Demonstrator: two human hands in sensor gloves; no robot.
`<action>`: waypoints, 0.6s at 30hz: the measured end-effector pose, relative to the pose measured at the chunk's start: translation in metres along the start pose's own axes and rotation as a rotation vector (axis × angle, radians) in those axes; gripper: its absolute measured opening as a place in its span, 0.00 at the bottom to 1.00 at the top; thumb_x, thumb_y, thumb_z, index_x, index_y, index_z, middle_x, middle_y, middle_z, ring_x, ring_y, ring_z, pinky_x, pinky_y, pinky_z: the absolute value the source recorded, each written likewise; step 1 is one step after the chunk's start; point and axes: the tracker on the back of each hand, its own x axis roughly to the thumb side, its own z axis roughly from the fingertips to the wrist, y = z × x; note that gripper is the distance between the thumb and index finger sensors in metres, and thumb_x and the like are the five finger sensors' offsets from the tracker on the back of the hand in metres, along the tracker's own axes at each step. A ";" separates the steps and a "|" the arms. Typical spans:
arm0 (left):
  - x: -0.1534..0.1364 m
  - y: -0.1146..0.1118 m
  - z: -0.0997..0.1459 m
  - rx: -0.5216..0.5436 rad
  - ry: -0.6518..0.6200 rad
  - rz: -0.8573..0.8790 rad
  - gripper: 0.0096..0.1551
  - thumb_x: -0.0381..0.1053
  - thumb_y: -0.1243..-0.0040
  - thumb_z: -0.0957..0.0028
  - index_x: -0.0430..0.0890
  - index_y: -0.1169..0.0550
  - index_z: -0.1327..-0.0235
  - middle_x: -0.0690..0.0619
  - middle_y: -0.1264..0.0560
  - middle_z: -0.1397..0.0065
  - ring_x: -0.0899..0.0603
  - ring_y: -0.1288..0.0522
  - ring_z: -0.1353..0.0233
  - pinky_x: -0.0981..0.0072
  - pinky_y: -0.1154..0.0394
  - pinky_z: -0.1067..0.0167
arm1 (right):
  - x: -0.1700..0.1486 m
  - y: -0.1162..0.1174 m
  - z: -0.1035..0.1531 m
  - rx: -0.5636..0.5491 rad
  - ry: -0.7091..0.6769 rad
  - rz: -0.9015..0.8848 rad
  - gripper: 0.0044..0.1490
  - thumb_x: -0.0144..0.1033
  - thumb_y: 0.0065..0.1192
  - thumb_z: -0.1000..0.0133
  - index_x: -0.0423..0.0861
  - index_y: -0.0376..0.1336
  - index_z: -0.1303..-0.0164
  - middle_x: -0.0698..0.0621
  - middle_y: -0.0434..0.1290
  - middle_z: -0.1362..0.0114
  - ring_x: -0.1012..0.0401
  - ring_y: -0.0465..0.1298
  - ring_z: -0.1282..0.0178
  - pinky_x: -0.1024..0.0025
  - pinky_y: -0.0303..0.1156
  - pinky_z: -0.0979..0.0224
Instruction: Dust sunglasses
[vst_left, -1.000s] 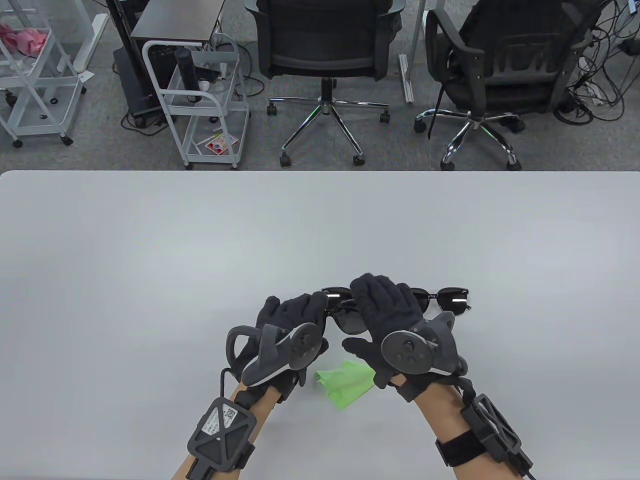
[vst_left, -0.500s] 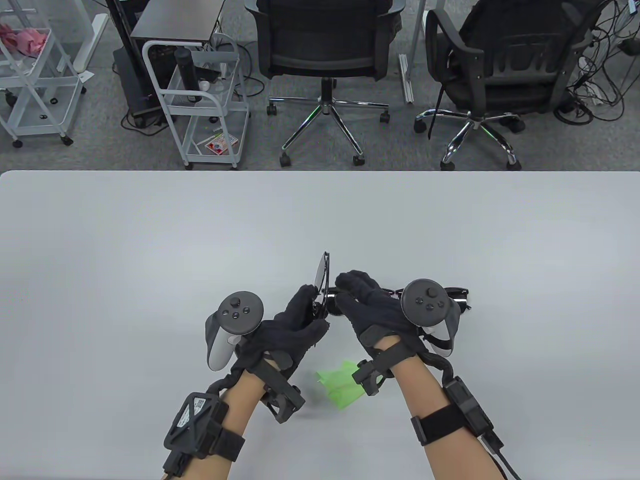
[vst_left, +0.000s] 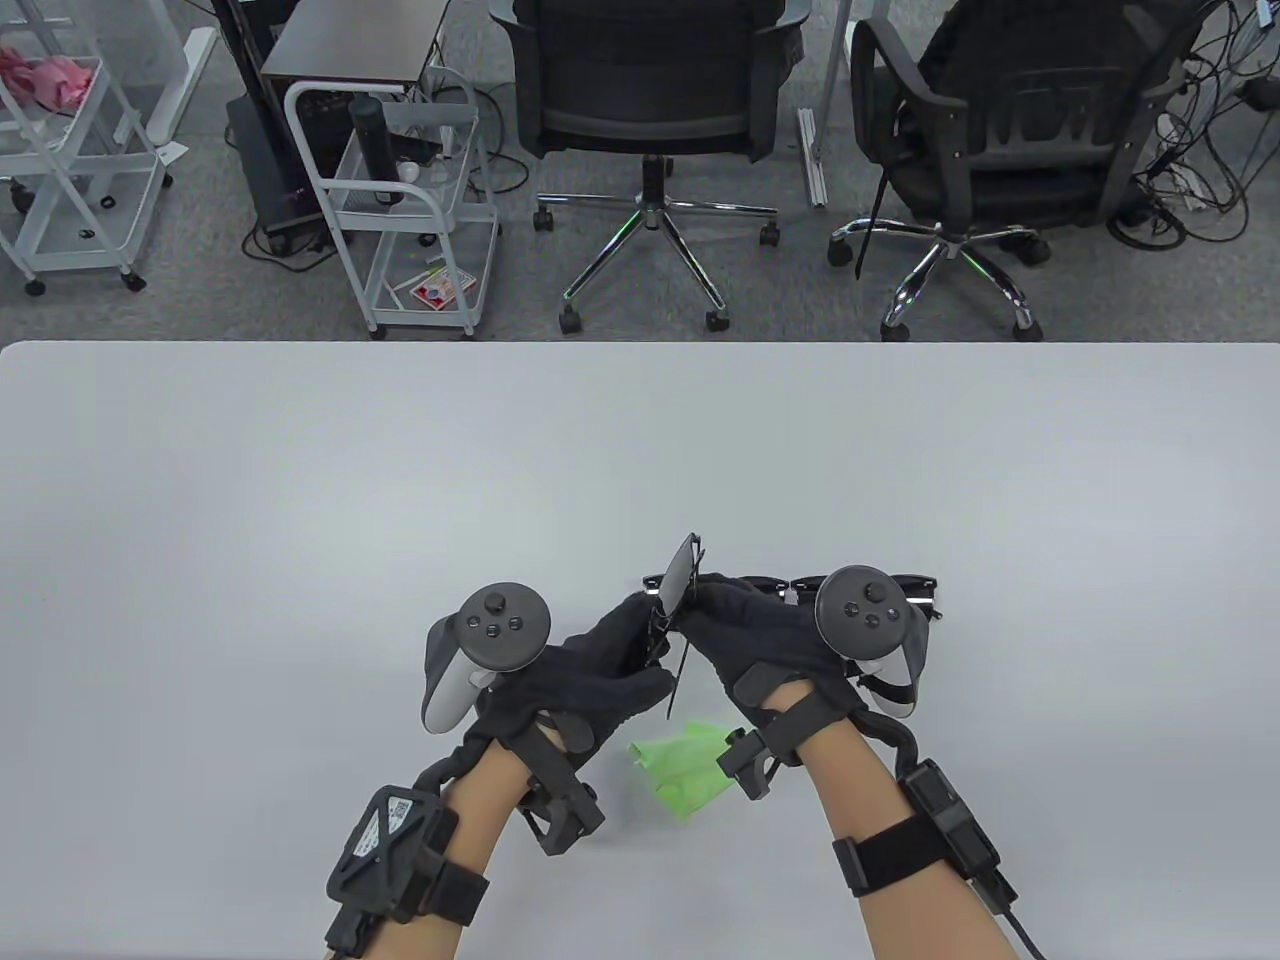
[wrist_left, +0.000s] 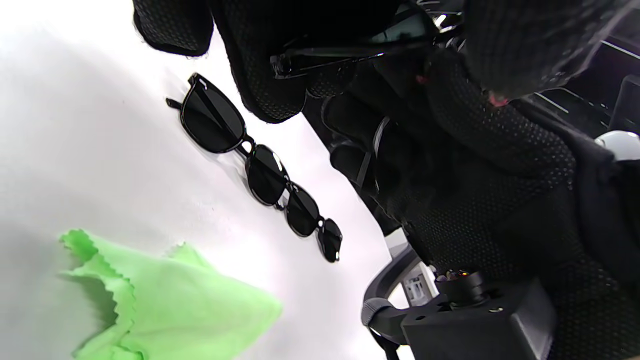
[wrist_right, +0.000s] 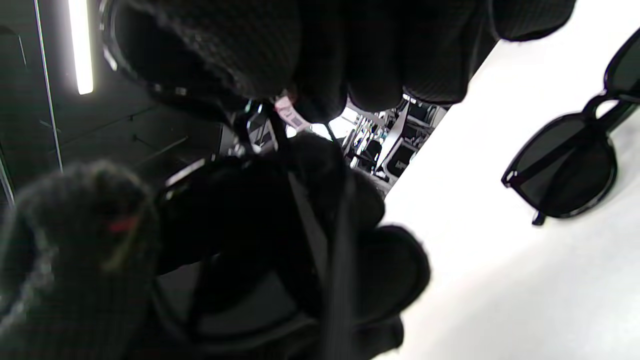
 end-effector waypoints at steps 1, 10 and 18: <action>0.000 0.003 0.001 0.015 0.003 -0.015 0.55 0.75 0.38 0.64 0.58 0.41 0.22 0.61 0.30 0.22 0.47 0.21 0.25 0.44 0.33 0.26 | 0.001 -0.004 0.001 -0.026 -0.003 0.024 0.26 0.39 0.69 0.47 0.38 0.75 0.45 0.37 0.73 0.28 0.37 0.74 0.32 0.32 0.63 0.33; 0.002 0.009 0.003 0.050 0.048 -0.450 0.55 0.74 0.36 0.66 0.61 0.40 0.23 0.63 0.30 0.22 0.48 0.21 0.25 0.43 0.34 0.26 | 0.010 -0.028 0.011 -0.232 -0.105 0.551 0.25 0.37 0.69 0.49 0.42 0.74 0.42 0.39 0.71 0.25 0.36 0.69 0.27 0.28 0.56 0.31; -0.004 0.010 0.001 0.100 0.059 -0.233 0.56 0.75 0.37 0.66 0.56 0.39 0.23 0.60 0.29 0.24 0.49 0.19 0.27 0.52 0.31 0.25 | 0.032 -0.027 0.016 -0.240 -0.251 0.513 0.42 0.46 0.68 0.46 0.41 0.60 0.24 0.36 0.56 0.16 0.34 0.58 0.21 0.28 0.41 0.30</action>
